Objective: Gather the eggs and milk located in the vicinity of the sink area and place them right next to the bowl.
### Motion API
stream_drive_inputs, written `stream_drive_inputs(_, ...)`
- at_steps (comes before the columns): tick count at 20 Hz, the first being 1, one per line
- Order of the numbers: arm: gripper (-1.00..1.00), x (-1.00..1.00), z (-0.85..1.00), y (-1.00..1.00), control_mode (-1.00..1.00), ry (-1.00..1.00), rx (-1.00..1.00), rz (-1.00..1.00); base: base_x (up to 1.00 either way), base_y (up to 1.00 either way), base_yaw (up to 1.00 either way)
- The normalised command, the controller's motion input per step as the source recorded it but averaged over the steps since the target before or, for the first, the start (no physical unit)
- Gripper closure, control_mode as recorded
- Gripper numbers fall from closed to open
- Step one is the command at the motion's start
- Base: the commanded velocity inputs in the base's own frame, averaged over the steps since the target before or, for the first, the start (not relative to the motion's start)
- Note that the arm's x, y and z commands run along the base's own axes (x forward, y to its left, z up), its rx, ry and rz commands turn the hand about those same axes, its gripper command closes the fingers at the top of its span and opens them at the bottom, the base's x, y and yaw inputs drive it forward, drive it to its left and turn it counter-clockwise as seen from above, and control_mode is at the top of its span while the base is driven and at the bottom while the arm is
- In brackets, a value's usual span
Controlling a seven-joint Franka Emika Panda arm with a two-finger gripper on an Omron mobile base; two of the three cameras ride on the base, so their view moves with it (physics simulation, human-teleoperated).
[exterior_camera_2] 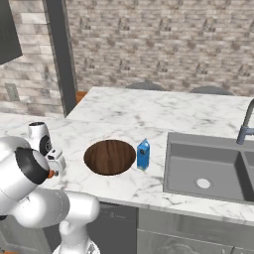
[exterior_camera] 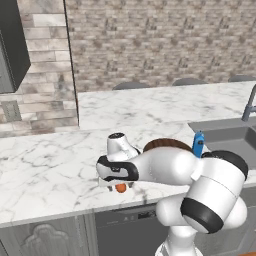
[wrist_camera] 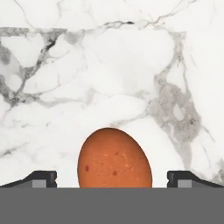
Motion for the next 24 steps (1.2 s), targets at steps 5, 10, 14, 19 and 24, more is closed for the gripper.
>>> stream_drive_inputs(5,-1.00,0.00,-0.04,0.00,-1.00,0.00,0.00,0.00,0.00,0.00,0.00)
stream_drive_inputs(10,1.00,0.00,0.00,0.00,-1.00,0.00,0.00,0.00,0.00,0.00,0.00)
stream_drive_inputs(14,1.00,0.00,-0.01,0.00,-1.00,0.00,0.00,0.00,0.00,0.00,0.00)
stream_drive_inputs(19,1.00,0.11,0.00,-0.21,-1.00,0.00,-0.01,-0.27,0.00,0.00,0.00)
stream_drive_inputs(24,1.00,0.22,0.01,-0.33,-1.00,0.00,-0.02,-0.49,0.00,0.00,0.00)
